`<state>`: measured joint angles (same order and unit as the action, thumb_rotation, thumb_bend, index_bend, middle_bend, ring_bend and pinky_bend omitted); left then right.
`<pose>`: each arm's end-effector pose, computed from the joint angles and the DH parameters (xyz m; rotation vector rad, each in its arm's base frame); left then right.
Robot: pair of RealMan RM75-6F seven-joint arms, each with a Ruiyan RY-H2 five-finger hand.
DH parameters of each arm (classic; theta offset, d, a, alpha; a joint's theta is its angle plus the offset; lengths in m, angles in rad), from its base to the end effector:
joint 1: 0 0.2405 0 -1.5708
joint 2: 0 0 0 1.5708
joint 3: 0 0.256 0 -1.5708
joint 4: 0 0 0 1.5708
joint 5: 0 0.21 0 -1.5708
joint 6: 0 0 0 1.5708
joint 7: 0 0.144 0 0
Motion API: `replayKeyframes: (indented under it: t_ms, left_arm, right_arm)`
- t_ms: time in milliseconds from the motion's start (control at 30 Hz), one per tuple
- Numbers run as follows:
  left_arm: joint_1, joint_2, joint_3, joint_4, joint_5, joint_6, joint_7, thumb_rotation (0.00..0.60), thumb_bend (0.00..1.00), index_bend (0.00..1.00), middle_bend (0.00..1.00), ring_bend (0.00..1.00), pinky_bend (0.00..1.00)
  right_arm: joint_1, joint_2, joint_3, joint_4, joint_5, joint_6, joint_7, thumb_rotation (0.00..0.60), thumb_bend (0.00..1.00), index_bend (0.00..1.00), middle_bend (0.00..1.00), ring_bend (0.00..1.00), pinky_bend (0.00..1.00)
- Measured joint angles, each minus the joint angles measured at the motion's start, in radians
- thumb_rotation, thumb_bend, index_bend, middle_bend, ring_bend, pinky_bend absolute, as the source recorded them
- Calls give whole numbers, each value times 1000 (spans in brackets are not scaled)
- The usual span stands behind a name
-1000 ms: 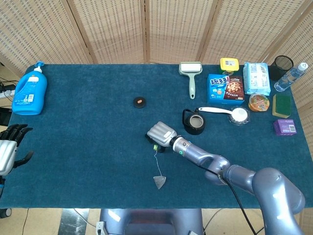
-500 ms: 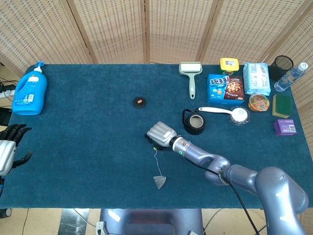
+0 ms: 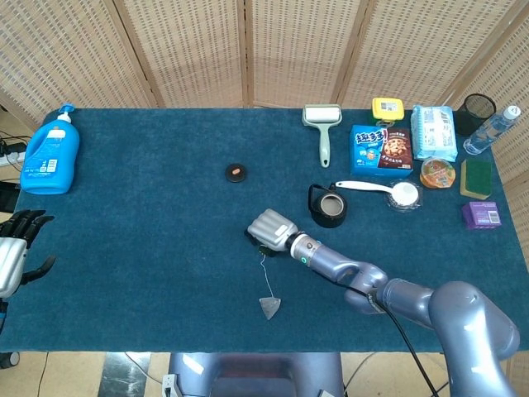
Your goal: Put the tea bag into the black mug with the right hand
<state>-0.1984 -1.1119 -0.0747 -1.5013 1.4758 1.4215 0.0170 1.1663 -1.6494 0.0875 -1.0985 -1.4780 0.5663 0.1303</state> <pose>-0.3147 0.2250 0.1709 -1.4667 -0.7642 -0.8588 -0.0594 -0.3984 -0.0752 2.4359 -0.6703 0.7970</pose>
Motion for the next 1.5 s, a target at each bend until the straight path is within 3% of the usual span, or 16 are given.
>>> replayKeyframes:
  t_ms: [867,1500]
  left_arm:
    - [2,1,0,-2,-1,2,2,600,313,213,179,133,229]
    - [4,-1,0,9,0,4,-7,600,314,214,179,134,229]
  right_arm:
    - [-1,-19,-31,33,-25,4,-10,600,418,465,1000,1000,1000]
    - [3,-40,-33,51,-27,4,-11,600,415,488,1000,1000,1000]
